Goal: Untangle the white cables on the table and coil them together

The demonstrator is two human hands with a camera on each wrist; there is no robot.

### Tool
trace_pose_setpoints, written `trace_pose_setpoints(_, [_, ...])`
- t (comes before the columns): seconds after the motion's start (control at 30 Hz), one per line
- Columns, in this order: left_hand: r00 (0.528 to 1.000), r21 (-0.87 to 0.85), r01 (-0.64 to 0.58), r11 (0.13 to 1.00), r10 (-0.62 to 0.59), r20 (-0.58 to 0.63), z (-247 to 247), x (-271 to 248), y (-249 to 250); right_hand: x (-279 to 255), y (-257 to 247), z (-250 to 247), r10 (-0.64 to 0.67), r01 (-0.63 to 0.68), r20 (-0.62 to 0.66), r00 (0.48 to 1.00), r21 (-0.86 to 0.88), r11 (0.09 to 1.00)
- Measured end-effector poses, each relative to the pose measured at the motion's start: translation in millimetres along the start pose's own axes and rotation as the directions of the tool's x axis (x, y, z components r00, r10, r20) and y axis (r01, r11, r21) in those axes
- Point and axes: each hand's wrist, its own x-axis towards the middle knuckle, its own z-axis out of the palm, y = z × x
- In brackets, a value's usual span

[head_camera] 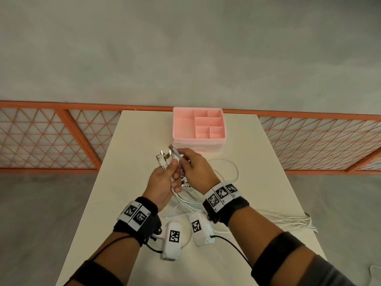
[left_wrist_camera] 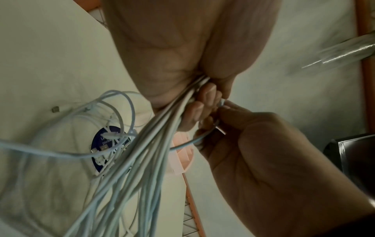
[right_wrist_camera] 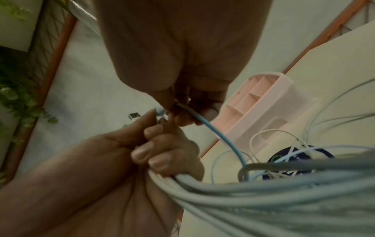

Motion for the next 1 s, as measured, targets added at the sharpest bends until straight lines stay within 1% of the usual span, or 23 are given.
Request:
trace_pose_setpoints(0.07, [1.000,-0.008,-0.005,1.000,0.005,-0.017,-2,1,-2,-2,1,4,0.021,-0.021,0.041,0.999,-0.016,1.000])
trace_pose_setpoints(0.17, [0.999,-0.008,0.002,1.000,-0.002,-0.033,-5,3,-3,-7,-3,7,0.006,-0.006,0.002,1.000,-0.027,1.000])
trace_pose_setpoints(0.2, [1.000,-0.005,0.004,1.000,-0.004,-0.031,-5,3,-4,-8,-4,7,0.016,-0.016,-0.019,1.000,0.002,1.000])
trace_pose_setpoints(0.27, [0.999,0.005,0.000,1.000,0.000,-0.034,-6,3,-6,-8,-4,6,0.076,-0.073,-0.028,0.997,0.091,0.993])
trace_pose_setpoints(0.3, [0.999,0.017,-0.004,1.000,0.005,-0.039,-7,3,-6,-7,-3,5,0.092,-0.089,-0.018,0.996,0.106,0.990])
trace_pose_setpoints(0.37, [0.998,0.031,-0.010,0.999,0.012,-0.057,-8,2,-7,-7,-2,2,0.082,-0.081,-0.003,0.997,0.100,0.992])
trace_pose_setpoints(0.43, [0.994,0.023,-0.017,1.000,0.019,-0.104,-8,3,-7,-8,1,1,0.069,-0.069,0.002,0.998,0.090,0.993])
trace_pose_setpoints(0.5, [0.986,0.028,-0.035,0.999,0.039,-0.164,-9,5,-4,-11,9,2,0.065,-0.068,0.047,0.997,0.074,0.995])
trace_pose_setpoints(0.53, [0.982,0.030,-0.049,0.998,0.054,-0.184,-9,7,-2,-14,14,2,0.062,-0.065,0.076,0.995,0.034,0.997])
trace_pose_setpoints(0.6, [0.975,0.023,-0.083,0.996,0.086,-0.203,-8,8,2,-17,27,0,0.054,-0.042,0.115,0.992,-0.106,0.993])
trace_pose_setpoints(0.7, [0.975,0.016,-0.110,0.994,0.111,-0.195,-4,7,4,-19,40,-4,0.075,-0.018,0.170,0.983,-0.314,0.949])
trace_pose_setpoints(0.8, [0.975,-0.008,-0.147,0.989,0.143,-0.167,0,6,6,-18,51,-5,0.103,-0.021,0.181,0.978,-0.409,0.913])
trace_pose_setpoints(0.83, [0.974,-0.009,-0.161,0.987,0.157,-0.162,0,6,8,-19,55,-7,0.127,-0.050,0.170,0.977,-0.398,0.916])
trace_pose_setpoints(0.9, [0.976,-0.014,-0.168,0.986,0.164,-0.144,-1,6,14,-23,61,-11,0.182,-0.124,0.168,0.969,-0.309,0.943])
trace_pose_setpoints(1.0, [0.984,-0.103,-0.161,0.982,0.152,-0.095,-3,7,19,-26,67,-15,0.211,-0.177,0.166,0.963,-0.199,0.964])
